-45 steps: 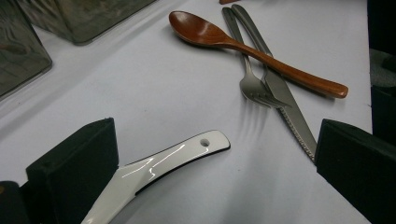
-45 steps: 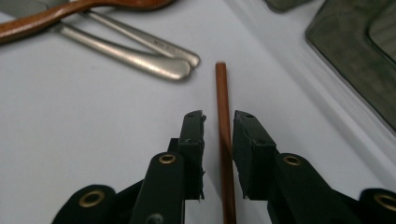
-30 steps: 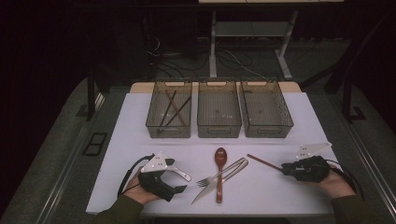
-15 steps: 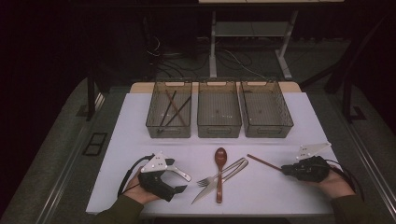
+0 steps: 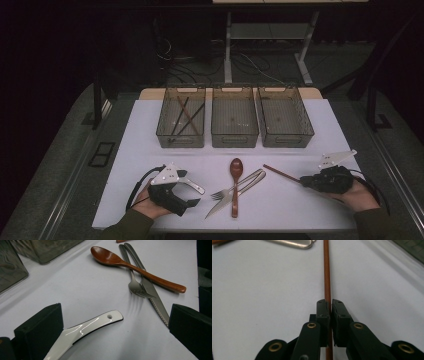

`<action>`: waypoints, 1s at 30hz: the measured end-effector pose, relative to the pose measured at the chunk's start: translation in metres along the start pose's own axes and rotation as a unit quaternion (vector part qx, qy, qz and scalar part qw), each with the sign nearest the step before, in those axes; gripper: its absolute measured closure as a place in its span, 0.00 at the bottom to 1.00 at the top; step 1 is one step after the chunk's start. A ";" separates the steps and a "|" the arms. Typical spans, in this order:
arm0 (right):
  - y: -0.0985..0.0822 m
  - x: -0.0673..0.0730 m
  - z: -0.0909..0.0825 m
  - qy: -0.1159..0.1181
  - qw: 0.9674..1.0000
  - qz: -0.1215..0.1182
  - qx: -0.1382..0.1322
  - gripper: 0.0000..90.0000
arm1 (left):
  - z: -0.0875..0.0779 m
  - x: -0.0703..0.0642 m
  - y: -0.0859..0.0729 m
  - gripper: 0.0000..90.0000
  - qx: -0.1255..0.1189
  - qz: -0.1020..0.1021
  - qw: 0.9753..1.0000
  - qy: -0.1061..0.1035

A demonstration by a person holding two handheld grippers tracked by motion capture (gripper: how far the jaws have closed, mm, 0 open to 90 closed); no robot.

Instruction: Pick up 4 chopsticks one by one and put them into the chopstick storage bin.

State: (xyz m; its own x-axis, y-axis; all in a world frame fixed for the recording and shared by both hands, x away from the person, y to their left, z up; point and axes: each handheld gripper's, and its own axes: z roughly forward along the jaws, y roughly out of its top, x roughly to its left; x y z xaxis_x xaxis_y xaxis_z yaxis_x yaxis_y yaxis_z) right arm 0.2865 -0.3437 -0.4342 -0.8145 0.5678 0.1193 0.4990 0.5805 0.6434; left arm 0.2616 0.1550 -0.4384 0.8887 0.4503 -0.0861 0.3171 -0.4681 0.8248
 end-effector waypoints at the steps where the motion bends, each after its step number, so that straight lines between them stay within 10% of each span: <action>1: 0.000 0.000 -0.001 -0.001 1.000 -0.002 -0.004 0.94 | 0.000 0.000 0.000 0.00 0.000 0.000 1.000 0.000; 30: 0.046 0.011 -0.004 -0.012 0.997 -0.002 -0.070 0.94 | -0.001 0.002 -0.001 0.00 -0.012 -0.006 1.000 -0.005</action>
State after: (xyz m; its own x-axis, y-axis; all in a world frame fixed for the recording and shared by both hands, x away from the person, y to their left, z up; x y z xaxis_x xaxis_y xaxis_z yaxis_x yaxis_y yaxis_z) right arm 0.2993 -0.3136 -0.4002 -0.8083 0.5805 0.0984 0.4476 0.4973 0.7432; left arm 0.2628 0.1577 -0.4389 0.8885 0.4475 -0.1010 0.3189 -0.4441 0.8373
